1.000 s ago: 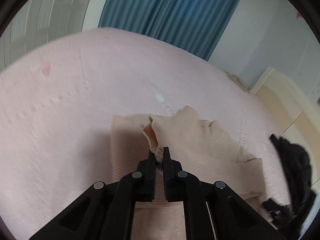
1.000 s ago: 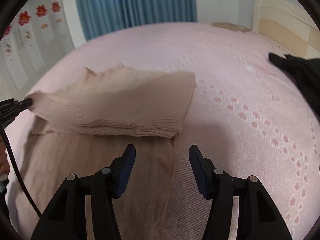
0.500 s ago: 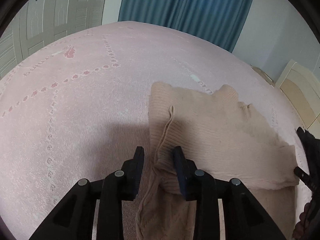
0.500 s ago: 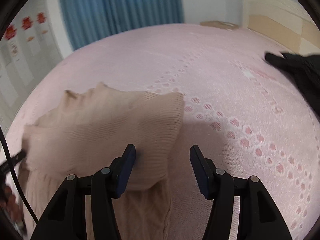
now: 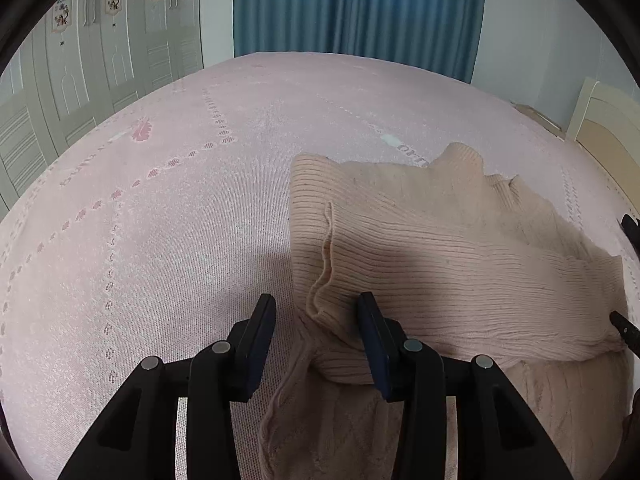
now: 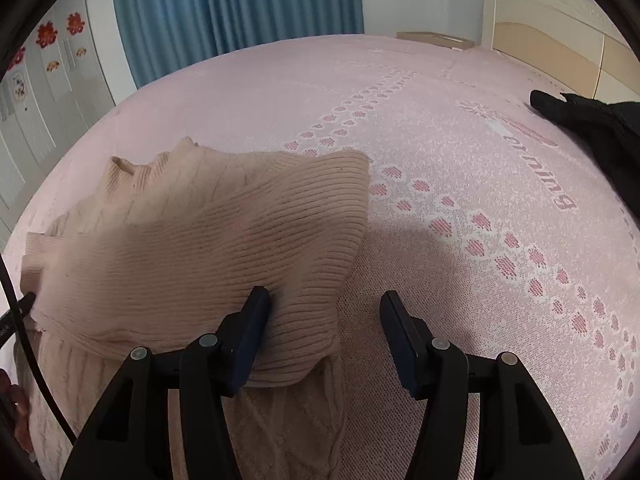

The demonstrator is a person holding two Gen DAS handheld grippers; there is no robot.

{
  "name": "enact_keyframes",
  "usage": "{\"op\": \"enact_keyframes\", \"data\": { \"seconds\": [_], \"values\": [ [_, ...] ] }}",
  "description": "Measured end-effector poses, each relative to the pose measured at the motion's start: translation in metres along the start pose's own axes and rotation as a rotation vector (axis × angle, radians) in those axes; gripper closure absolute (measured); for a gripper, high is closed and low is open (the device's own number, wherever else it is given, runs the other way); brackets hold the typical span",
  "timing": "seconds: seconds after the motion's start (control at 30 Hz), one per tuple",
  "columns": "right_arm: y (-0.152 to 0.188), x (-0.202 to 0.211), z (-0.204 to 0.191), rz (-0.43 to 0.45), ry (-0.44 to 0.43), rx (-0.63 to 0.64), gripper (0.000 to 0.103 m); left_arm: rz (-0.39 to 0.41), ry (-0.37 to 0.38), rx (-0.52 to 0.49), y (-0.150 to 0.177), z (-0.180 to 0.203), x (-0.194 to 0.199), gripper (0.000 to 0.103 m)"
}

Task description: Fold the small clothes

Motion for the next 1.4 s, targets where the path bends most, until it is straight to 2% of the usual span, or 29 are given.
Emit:
{"op": "enact_keyframes", "data": {
  "seconds": [0.13, 1.13, 1.27, 1.4],
  "values": [
    [0.0, 0.0, -0.003, 0.004, 0.024, 0.021, 0.046, -0.001, -0.007, -0.005, 0.0, 0.0, 0.0, 0.062],
    [-0.002, 0.001, 0.0, 0.018, 0.034, 0.015, 0.045, 0.005, -0.024, -0.015, 0.0, 0.003, 0.002, 0.062],
    [-0.002, 0.004, 0.003, 0.027, 0.035, 0.004, 0.041, 0.0, 0.005, -0.002, -0.001, 0.0, 0.011, 0.059],
    [0.006, 0.03, 0.009, 0.036, -0.007, 0.042, 0.041, -0.017, 0.075, 0.009, 0.009, 0.001, 0.052, 0.059]
  ]
}}
Point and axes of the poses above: each gripper's, at about its wrist camera, not at the fingertips, and x roughly against the way its jaws point, z to its right, y to its underside, the point moved 6 cm from there along -x, roughly the way its jaws point, and after that the axes turned 7 degrees about y, right-handed, at the moved point
